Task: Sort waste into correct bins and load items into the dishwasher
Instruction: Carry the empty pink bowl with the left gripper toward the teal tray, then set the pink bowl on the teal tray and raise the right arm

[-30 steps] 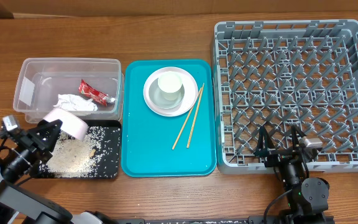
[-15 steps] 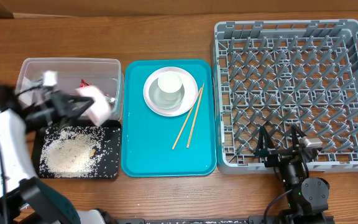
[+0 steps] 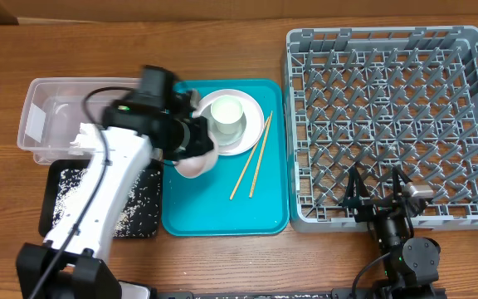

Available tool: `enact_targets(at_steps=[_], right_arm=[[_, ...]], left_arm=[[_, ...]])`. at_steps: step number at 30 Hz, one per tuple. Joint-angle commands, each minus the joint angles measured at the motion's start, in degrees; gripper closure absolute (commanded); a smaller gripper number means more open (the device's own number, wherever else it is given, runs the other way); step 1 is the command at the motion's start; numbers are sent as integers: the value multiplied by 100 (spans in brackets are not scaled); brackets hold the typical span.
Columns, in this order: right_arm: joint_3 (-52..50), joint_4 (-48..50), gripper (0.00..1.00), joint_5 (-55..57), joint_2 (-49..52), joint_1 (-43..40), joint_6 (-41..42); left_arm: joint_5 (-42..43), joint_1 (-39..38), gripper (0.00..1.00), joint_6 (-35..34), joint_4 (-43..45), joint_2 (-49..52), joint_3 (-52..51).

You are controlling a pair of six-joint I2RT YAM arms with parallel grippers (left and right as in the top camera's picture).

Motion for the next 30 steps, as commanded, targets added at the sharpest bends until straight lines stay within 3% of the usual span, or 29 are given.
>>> enact_targets(at_steps=[1, 7, 15, 22, 30], right_arm=[[-57, 68, 0, 114, -39, -15, -9], [175, 166, 0, 164, -35, -15, -4], [1204, -328, 0, 422, 544, -15, 457], [3101, -918, 0, 420, 2400, -15, 463], [5930, -3042, 0, 15, 5025, -13, 393]], left_arm=[[-1355, -546, 96, -586, -22, -111, 48], [-2417, -1139, 96, -896, -251, -111, 0], [-2479, -1189, 96, -981, 7, -105, -402], [-2474, -1189, 96, -1067, 326, -105, -933], [-2492, -1189, 96, -1064, 442, -105, -1191]])
